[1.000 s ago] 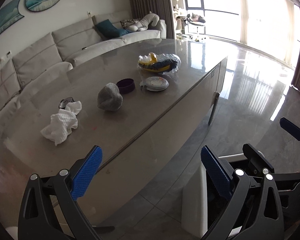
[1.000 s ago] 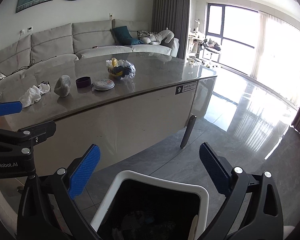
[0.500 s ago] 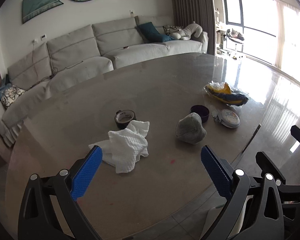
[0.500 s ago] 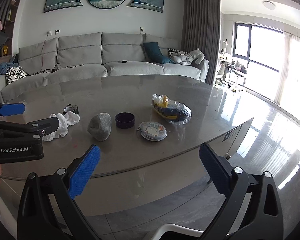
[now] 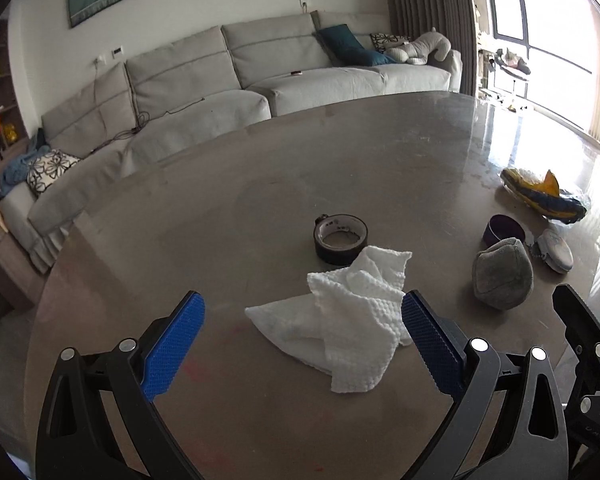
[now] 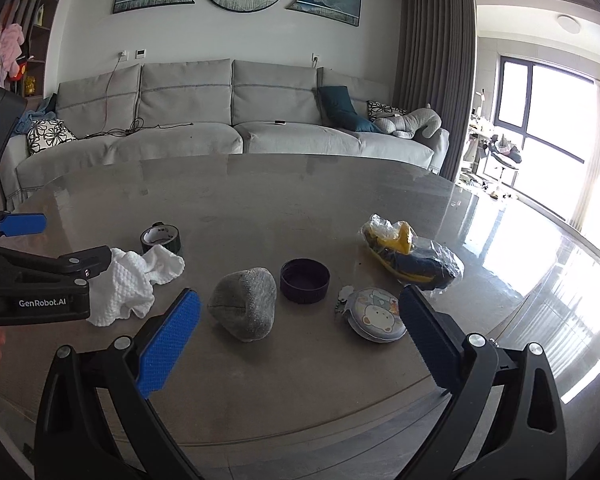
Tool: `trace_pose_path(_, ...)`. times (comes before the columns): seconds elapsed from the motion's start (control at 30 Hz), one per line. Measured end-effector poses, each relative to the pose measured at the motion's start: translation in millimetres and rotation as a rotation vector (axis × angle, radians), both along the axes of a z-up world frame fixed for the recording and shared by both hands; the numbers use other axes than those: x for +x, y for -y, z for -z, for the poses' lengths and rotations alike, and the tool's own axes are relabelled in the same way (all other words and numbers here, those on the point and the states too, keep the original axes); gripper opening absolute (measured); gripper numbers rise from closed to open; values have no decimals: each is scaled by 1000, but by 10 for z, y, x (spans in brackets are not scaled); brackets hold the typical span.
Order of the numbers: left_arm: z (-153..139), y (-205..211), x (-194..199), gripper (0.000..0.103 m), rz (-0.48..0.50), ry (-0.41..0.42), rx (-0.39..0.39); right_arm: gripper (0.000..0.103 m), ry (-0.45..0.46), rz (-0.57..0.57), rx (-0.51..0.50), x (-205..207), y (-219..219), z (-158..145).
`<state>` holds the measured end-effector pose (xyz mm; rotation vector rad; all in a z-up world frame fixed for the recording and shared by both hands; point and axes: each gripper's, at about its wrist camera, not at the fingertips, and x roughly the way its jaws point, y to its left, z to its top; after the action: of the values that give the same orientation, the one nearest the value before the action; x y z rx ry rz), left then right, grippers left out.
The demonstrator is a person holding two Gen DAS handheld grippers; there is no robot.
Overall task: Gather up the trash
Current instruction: 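Grasp the white towel with the left gripper while the right grasps the grey knit hat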
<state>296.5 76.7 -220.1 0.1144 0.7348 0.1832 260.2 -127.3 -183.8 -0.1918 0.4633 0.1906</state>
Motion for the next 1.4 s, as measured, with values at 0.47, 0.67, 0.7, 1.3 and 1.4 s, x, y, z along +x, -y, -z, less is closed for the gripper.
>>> trace_pose_path(0.47,410,-114,225,89,-15,-128,-93,99,-35,-46,-27,241,-324,235)
trace_pose_path(0.67,394,95,104,12,126,-126,-141,99,-34,-35,-31,242,-309,263)
trace_pose_path(0.7,380,108,71,12,130,-116,-132,99,-34,-33,-26,232,-293,260)
trace_pose_path(1.3,5,-71,42,12,77,41,-91,80,-159,-77,-8,440,-538,349)
trace_pose_path(1.4,22,-64,25,12,81,39,-94,50,-180,-46,-12,453,-519,425)
